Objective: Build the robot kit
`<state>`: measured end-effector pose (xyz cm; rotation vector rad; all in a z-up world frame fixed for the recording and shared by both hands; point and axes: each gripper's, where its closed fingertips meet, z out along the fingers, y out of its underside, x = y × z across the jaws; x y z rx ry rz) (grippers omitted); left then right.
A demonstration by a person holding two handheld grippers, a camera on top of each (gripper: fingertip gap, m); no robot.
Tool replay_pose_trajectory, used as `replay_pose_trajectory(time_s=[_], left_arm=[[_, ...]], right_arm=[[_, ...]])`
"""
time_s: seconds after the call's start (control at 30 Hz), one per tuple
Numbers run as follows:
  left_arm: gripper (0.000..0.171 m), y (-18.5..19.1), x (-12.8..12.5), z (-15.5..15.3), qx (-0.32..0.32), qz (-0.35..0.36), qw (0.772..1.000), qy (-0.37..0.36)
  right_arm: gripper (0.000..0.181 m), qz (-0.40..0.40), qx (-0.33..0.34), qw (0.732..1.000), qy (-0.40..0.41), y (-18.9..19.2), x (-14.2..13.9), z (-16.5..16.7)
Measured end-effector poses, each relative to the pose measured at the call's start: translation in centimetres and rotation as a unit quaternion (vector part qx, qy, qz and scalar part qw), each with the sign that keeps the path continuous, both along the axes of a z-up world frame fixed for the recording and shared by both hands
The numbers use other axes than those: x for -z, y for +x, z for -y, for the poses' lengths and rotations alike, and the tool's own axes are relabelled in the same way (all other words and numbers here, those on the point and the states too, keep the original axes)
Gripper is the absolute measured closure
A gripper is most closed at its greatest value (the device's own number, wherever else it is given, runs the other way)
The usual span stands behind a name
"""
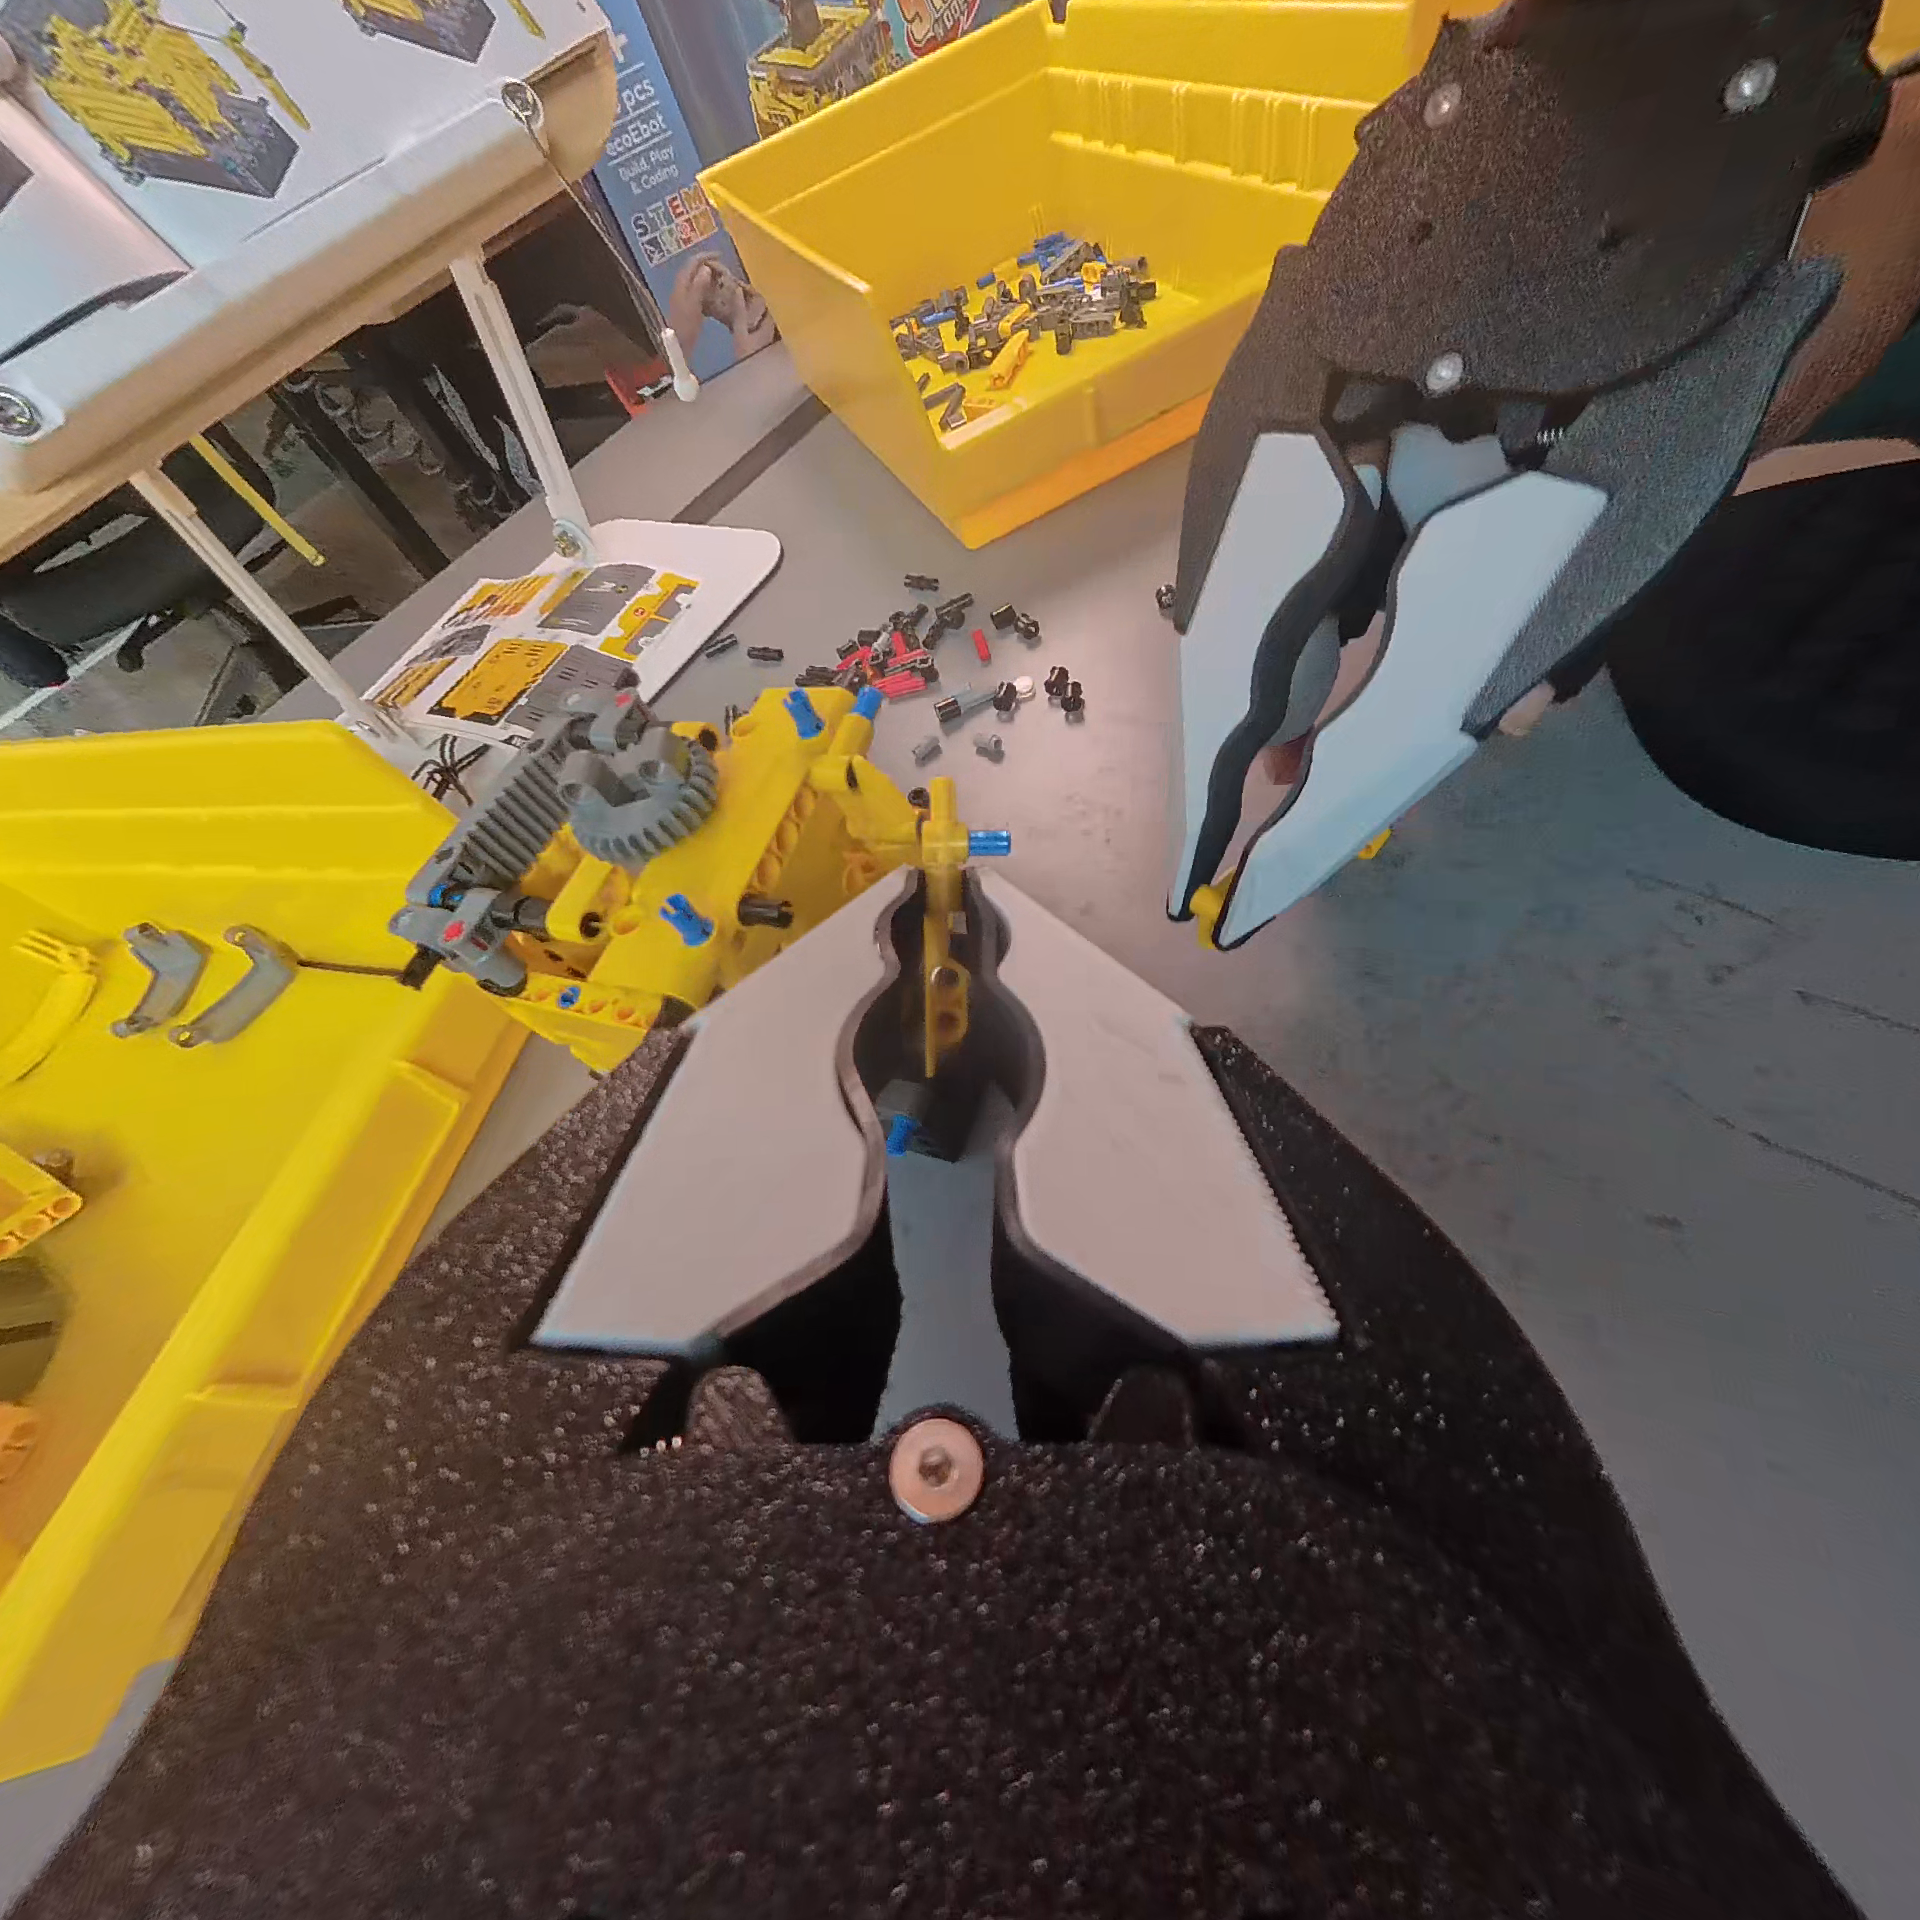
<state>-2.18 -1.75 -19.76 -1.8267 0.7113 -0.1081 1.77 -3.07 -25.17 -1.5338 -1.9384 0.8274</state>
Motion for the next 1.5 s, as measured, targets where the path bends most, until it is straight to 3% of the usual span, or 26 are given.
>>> replay_pose_trajectory(time_s=[0.13,0.27,0.33,0.67,0.8,1.0,1.1,1.3,1.5], left_arm=[[0.165,0.0,0.1,0.1,0.003,0.002,1.000,-0.007],[0.165,0.3,0.4,0.2,0.010,0.003,1.000,-0.014],[0.166,0.4,0.6,0.2,0.013,0.003,1.000,-0.018],[0.165,0.8,0.3,0.6,0.026,0.016,0.999,-0.027],[0.165,1.3,0.4,1.0,0.038,0.018,0.998,-0.037],[0.165,1.3,0.8,1.3,0.046,0.021,0.997,-0.060],[0.165,1.4,1.3,1.6,0.052,0.025,0.995,-0.080],[0.165,1.8,2.8,2.1,0.061,0.027,0.989,-0.134],[0.165,1.7,4.3,2.7,0.066,0.036,0.979,-0.188]], right_arm=[[0.174,0.008,-0.053,0.991,0.124,0.0,0.9,0.3],[0.167,0.003,-0.146,0.978,0.149,1.0,1.3,2.6],[0.163,0.015,-0.157,0.976,0.151,1.7,1.5,2.4],[0.162,0.106,-0.013,0.992,-0.060,4.2,1.0,3.8],[0.159,0.131,0.026,0.990,-0.047,3.3,1.9,2.7],[0.160,0.120,0.016,0.993,0.010,1.2,1.7,0.9],[0.159,0.130,0.013,0.991,-0.012,1.8,1.2,1.3],[0.163,0.143,0.078,0.981,-0.104,1.8,1.6,1.2],[0.165,0.169,0.051,0.982,-0.074,1.3,2.2,1.1]])
